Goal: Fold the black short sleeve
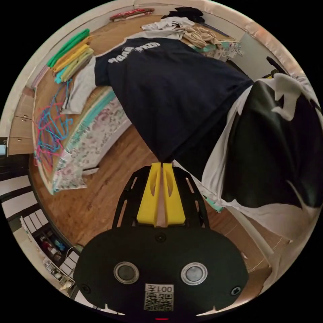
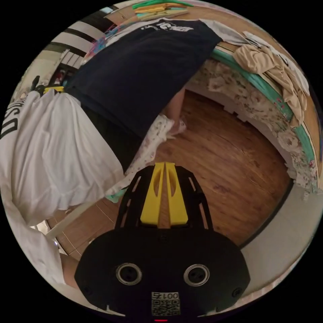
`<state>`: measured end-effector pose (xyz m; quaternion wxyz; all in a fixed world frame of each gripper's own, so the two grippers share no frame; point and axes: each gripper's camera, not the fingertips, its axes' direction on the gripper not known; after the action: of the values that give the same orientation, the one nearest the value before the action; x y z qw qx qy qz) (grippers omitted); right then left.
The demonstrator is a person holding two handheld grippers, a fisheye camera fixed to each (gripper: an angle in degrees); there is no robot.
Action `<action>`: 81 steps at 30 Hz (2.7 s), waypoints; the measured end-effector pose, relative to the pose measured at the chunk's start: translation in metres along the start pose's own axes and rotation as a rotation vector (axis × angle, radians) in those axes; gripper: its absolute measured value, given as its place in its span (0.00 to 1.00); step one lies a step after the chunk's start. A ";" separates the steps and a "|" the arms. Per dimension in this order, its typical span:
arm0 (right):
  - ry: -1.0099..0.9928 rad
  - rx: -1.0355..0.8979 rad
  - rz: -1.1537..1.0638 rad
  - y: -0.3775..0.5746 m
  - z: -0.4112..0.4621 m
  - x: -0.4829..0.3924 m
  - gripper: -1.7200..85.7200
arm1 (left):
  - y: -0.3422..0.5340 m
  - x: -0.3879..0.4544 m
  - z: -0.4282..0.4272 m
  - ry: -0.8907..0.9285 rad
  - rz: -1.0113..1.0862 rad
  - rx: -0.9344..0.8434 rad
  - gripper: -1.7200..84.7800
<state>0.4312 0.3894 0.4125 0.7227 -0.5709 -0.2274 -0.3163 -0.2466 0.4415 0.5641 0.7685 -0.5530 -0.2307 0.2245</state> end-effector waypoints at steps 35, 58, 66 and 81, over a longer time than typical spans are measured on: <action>-0.017 0.338 0.078 -0.056 -0.066 0.011 0.04 | -0.075 -0.095 0.054 0.222 -0.051 0.169 0.04; -0.245 0.400 -0.087 -0.087 -0.053 0.002 0.02 | -0.038 -0.134 0.056 0.203 -0.114 0.124 0.09; -0.299 0.322 -0.088 -0.084 -0.034 -0.015 0.03 | -0.024 -0.132 0.057 0.279 -0.065 0.130 0.09; -0.329 0.150 -0.138 -0.098 0.002 -0.075 0.16 | 0.037 -0.116 0.045 0.335 0.025 0.149 0.12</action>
<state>0.3088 0.3917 0.4274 0.6930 -0.5423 -0.4040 -0.2499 -0.3693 0.4161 0.5295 0.8323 -0.5268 -0.0753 0.1551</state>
